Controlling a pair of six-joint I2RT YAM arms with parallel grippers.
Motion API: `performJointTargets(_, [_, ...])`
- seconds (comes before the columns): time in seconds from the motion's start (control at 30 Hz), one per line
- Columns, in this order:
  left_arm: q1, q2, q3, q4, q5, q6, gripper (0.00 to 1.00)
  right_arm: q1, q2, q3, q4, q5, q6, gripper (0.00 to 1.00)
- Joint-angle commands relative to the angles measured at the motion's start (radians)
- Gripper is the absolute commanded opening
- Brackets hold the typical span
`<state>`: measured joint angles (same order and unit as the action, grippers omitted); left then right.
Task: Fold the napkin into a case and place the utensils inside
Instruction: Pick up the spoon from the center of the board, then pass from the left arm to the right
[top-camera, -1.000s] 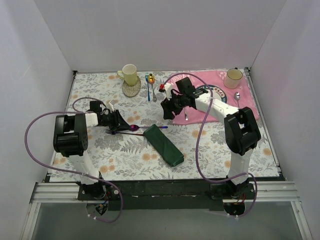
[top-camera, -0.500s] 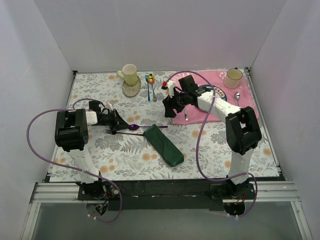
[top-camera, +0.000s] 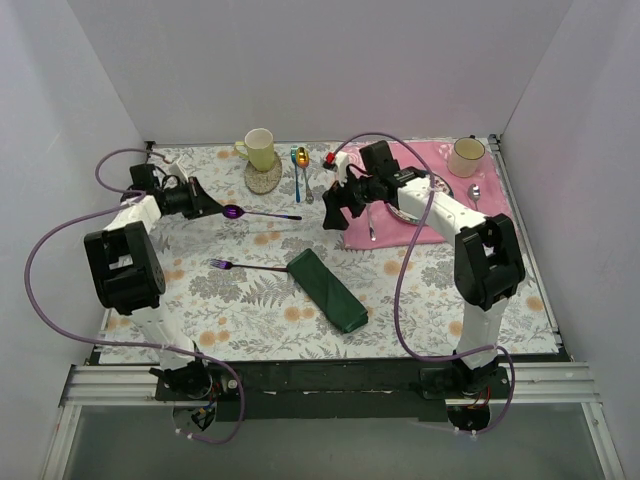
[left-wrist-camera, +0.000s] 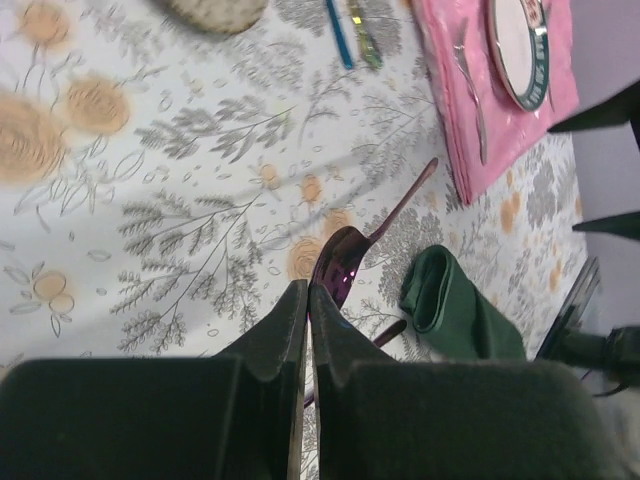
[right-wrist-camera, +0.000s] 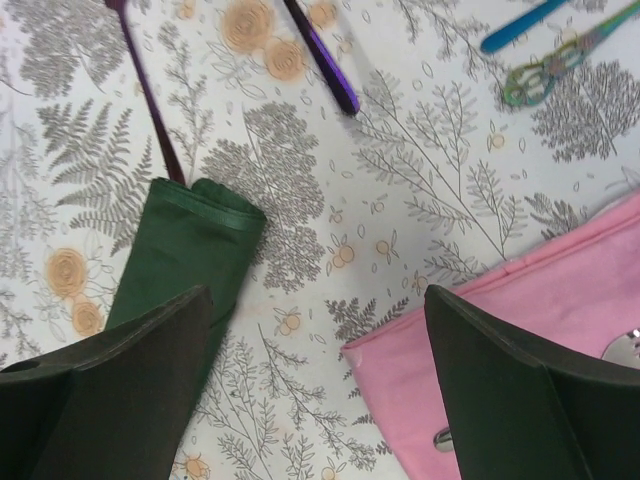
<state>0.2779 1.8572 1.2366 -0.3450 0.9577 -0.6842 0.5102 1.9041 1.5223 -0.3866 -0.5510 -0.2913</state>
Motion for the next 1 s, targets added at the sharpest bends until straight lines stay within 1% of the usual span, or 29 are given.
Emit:
performJointTargets(0.0, [-0.034,-0.09,0.11,-0.251,0.147,0.274,0.0,-0.006,-0.103,0.088,0.005,-0.136,-0.02,0.96])
performJointTargets(0.03, [-0.042,-0.098,0.124,-0.285,0.162,0.328,0.0,-0.006,-0.108,0.087,0.009,-0.18,-0.02,0.97])
performJointTargets(0.07, [-0.063,-0.116,0.138,-0.346,0.18,0.36,0.0,-0.001,-0.114,0.085,0.012,-0.197,-0.019,0.98])
performJointTargets(0.13, [-0.097,-0.144,0.139,-0.397,0.181,0.44,0.0,0.007,-0.117,0.093,0.002,-0.22,-0.032,0.98])
performJointTargets(0.27, [-0.193,-0.214,0.104,-0.433,0.184,0.468,0.0,0.031,-0.097,0.122,-0.056,-0.257,-0.068,0.99])
performJointTargets(0.37, [-0.245,-0.246,0.098,-0.439,0.185,0.469,0.0,0.053,-0.07,0.139,-0.115,-0.325,-0.069,0.99])
performJointTargets(0.47, [-0.264,-0.266,0.1,-0.437,0.193,0.465,0.0,0.083,-0.068,0.11,-0.127,-0.38,-0.06,0.99])
performJointTargets(0.5, [-0.299,-0.268,0.101,-0.439,0.2,0.463,0.0,0.093,-0.066,0.104,-0.135,-0.388,-0.059,0.99])
performJointTargets(0.6, [-0.325,-0.279,0.1,-0.445,0.196,0.468,0.0,0.114,-0.062,0.085,-0.158,-0.426,-0.049,0.98])
performJointTargets(0.73, [-0.341,-0.291,0.104,-0.445,0.204,0.465,0.0,0.139,-0.048,0.05,-0.17,-0.457,-0.028,0.92])
performJointTargets(0.9, [-0.348,-0.312,0.101,-0.433,0.204,0.453,0.0,0.145,-0.022,0.045,-0.181,-0.461,-0.028,0.88])
performJointTargets(0.97, [-0.353,-0.32,0.1,-0.44,0.205,0.454,0.0,0.145,-0.014,0.044,-0.19,-0.463,-0.029,0.78])
